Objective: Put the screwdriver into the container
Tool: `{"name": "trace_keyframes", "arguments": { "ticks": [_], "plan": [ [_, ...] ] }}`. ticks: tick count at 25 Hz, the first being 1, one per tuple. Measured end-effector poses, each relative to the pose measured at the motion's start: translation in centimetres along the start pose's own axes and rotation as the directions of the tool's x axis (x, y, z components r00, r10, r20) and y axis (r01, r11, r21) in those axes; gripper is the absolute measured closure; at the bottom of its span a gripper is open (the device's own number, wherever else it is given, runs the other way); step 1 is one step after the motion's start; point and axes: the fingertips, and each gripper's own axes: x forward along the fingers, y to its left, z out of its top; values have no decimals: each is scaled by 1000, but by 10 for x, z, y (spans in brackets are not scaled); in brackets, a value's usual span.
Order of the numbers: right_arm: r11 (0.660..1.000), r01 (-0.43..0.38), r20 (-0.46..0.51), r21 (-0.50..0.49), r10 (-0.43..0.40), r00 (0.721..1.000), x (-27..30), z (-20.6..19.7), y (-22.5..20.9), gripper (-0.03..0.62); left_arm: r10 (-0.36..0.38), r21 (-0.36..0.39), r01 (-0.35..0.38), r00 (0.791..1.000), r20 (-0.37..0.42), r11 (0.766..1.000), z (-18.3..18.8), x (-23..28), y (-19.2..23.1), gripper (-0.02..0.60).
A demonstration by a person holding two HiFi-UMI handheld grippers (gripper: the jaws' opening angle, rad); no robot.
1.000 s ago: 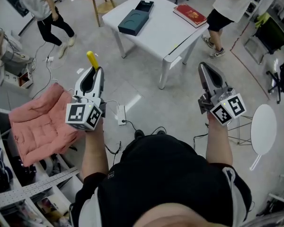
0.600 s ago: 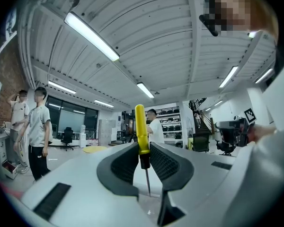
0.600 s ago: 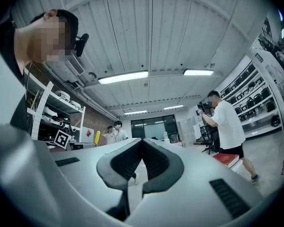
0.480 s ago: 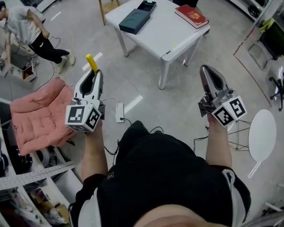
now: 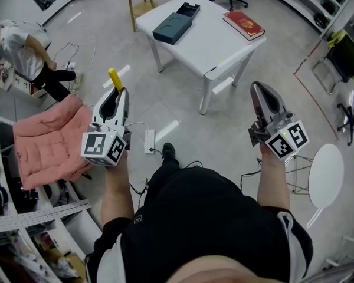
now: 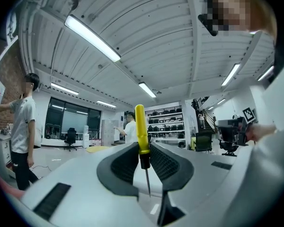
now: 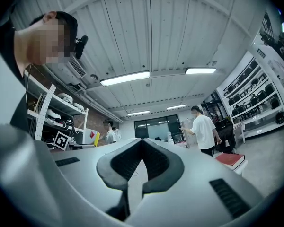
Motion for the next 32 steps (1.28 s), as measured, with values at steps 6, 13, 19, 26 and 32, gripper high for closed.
{"name": "trace_keyframes", "arguments": {
  "ticks": [6, 13, 19, 26, 32],
  "plan": [
    [1000, -12, -21, -2, 12, 1000, 28, -10, 1, 565, 1, -6, -1, 1000, 9, 1000, -4, 12, 22, 499],
    [1000, -20, -41, -8, 20, 999, 92, -23, 3, 563, 8, -19, -7, 1000, 13, 1000, -10, 33, 77, 499],
    [999, -33, -54, -8, 32, 998, 166, -41, 14, 564, 12, -27, -12, 1000, 19, 1000, -14, 54, 147, 499],
    [999, -44, -50, -18, 43, 998, 243, -55, 38, 564, -9, -32, 10, 999, 32, 999, -14, 69, 217, 499],
    [999, -32, -72, -8, 31, 997, 284, -75, 63, 563, -35, -54, 36, 999, 17, 998, -26, 66, 260, 499]
  ]
}}
